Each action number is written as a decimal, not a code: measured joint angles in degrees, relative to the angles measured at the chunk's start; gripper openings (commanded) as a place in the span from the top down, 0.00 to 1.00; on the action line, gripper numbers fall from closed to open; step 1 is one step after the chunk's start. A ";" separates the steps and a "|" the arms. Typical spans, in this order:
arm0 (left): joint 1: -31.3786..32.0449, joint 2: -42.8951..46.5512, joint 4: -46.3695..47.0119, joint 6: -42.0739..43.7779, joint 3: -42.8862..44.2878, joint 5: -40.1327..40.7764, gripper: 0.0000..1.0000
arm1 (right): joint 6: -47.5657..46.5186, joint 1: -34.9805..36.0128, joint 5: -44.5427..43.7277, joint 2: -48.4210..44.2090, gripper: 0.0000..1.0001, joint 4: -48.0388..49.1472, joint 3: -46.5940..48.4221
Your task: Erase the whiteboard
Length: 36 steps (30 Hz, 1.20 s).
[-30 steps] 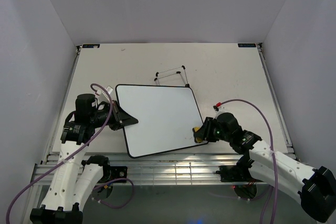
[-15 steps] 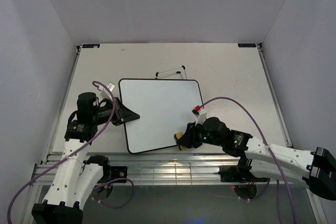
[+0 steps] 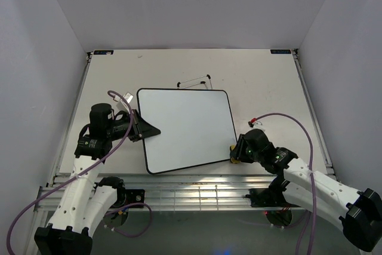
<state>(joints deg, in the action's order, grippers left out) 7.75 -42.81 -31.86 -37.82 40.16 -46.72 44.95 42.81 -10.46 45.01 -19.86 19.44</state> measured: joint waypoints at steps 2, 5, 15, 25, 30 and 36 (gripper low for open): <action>0.15 -0.07 0.15 0.11 0.09 0.00 1.00 | -2.19 -0.44 1.31 0.15 0.92 -0.22 0.92; 0.35 -0.17 0.11 0.04 0.09 -0.02 1.00 | -5.40 -0.07 4.81 0.07 0.92 0.39 2.67; 1.38 -0.72 -1.16 -0.74 0.09 -0.70 1.00 | -15.80 13.64 11.72 8.96 0.92 15.17 16.24; 1.29 -0.70 -2.89 -1.42 1.97 1.29 1.00 | -17.11 14.88 9.44 14.01 0.92 24.26 12.74; 1.33 -0.70 -3.26 -1.88 2.38 1.95 1.00 | -13.33 9.79 9.60 5.57 0.92 27.47 1.77; 1.33 -0.70 -2.75 -2.25 4.07 3.19 1.00 | -7.17 1.22 11.98 -2.25 0.92 31.26 -9.31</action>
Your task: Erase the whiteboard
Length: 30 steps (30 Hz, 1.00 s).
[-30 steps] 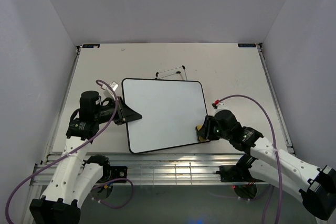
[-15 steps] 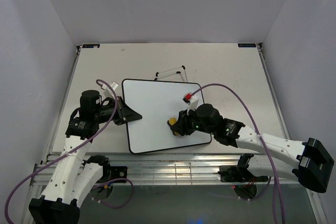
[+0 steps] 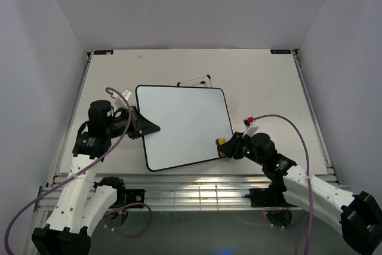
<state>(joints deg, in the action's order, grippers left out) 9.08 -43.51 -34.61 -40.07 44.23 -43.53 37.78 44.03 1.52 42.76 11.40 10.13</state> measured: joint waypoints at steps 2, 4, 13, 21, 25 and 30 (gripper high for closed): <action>-0.02 -0.04 0.70 -0.11 0.24 0.35 1.00 | 1.44 -4.28 1.97 0.02 0.92 0.52 -1.64; -0.02 -0.20 1.51 -0.26 0.50 0.55 1.00 | 2.34 -8.68 4.42 1.27 0.92 0.61 -2.49; 0.07 -0.42 3.85 -0.76 0.61 0.61 1.00 | -0.81 -29.09 18.14 12.70 0.92 -1.90 -0.74; 0.17 -0.79 4.42 -3.17 1.40 0.13 1.00 | -6.91 -34.62 18.25 11.04 0.92 -12.46 9.03; 0.83 -1.44 3.17 -3.48 3.63 -0.74 1.00 | -7.87 -34.42 19.71 1.90 0.92 -12.66 9.84; 0.90 -1.51 2.47 -3.48 3.89 -1.11 1.00 | -9.86 -28.55 24.24 3.58 0.92 -9.35 11.30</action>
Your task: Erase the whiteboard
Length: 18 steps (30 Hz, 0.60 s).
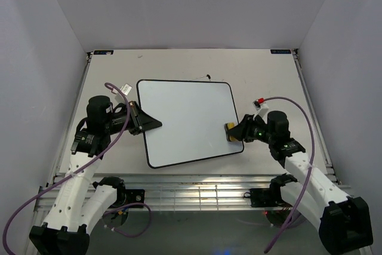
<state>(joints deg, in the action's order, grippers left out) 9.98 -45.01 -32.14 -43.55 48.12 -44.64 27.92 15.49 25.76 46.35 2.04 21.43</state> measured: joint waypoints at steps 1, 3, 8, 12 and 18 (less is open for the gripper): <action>0.00 -0.02 -0.31 0.00 0.00 0.04 1.00 | -0.50 2.10 0.35 1.70 0.92 0.31 0.59; 0.00 -0.17 -0.76 0.15 0.02 0.26 1.00 | -1.66 5.81 0.39 4.37 0.92 0.63 1.62; 0.00 -0.66 -1.64 0.15 0.07 1.05 1.00 | -2.47 7.72 -0.68 6.38 0.92 0.87 2.08; 0.00 -0.66 -1.86 0.26 0.44 1.44 1.00 | -2.43 5.05 -1.05 8.59 0.92 1.60 1.05; -0.04 -0.66 -2.89 0.70 0.59 2.60 1.00 | -2.25 -3.85 -2.10 12.98 0.92 1.01 -2.71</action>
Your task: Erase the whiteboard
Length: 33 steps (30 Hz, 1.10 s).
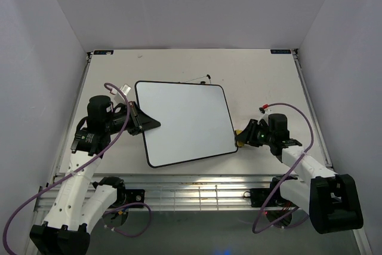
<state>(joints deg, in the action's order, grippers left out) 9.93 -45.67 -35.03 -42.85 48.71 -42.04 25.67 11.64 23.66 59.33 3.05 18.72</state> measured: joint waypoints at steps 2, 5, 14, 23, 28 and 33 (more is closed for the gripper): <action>0.00 0.00 -0.09 -0.04 0.09 0.11 1.00 | -0.44 -3.19 -1.44 0.98 0.92 -1.20 -0.15; 0.00 0.00 0.37 -0.39 0.20 -0.50 1.00 | -1.09 -7.23 -4.28 2.36 0.92 -5.01 0.87; 0.07 0.02 0.85 0.94 0.85 1.07 1.00 | -4.28 -10.84 -16.46 3.04 0.92 -16.94 19.80; 0.02 -1.68 13.73 1.03 -1.55 3.74 1.00 | -9.35 -12.94 -25.38 11.41 0.72 -21.18 24.59; 0.04 -6.91 25.46 -0.04 -1.99 0.83 1.00 | -9.84 -14.19 -26.88 17.64 0.44 -23.12 24.55; 0.07 -12.37 35.15 0.44 -1.81 -1.20 1.00 | -9.53 -14.25 -26.73 17.66 0.11 -23.02 24.55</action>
<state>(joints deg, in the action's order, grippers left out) 10.00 -58.04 0.12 -42.41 46.89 -43.24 16.14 -2.61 -3.07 76.99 -19.97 43.27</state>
